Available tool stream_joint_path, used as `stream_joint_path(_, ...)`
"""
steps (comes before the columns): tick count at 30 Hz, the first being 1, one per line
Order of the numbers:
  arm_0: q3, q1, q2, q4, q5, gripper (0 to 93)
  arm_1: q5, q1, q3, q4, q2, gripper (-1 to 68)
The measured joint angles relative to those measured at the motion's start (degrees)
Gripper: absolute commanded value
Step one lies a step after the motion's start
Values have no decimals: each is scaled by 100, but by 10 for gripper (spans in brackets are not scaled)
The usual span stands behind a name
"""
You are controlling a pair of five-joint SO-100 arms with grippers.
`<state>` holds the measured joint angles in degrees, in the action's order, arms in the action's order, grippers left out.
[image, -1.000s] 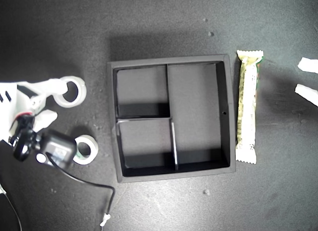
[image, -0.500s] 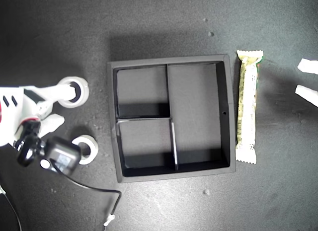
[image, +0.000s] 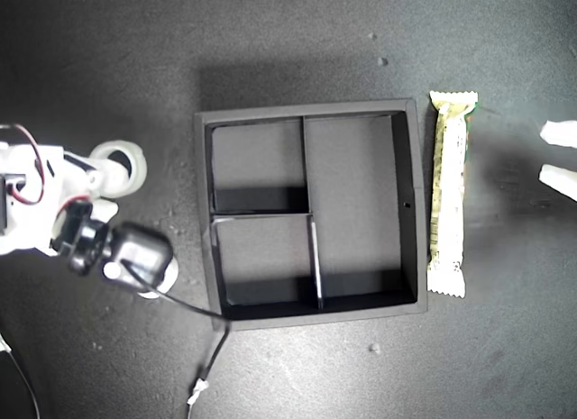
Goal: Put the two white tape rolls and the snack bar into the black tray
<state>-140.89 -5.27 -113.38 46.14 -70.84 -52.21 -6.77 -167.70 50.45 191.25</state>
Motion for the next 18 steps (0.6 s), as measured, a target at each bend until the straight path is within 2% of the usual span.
stream_joint_path(3, 44, -141, -211, 88, 149, 2, 167, -70, 343, 141, 0, 187)
stream_joint_path(6, 70, -352, -677, 519, 343, 2, 220, -264, 835, 396, 0, 188)
stream_joint_path(10, 563, -360, -1336, 1274, 650, 2, 88, -527, 1468, 510, -281, 189)
stream_joint_path(16, 2004, -387, -1327, 2399, 1081, 2, 88, -105, 3164, 896, -2839, 192)
stream_joint_path(18, 2426, -387, -1195, 2593, 1169, 2, 1222, 53, 3683, 1099, -3911, 197)
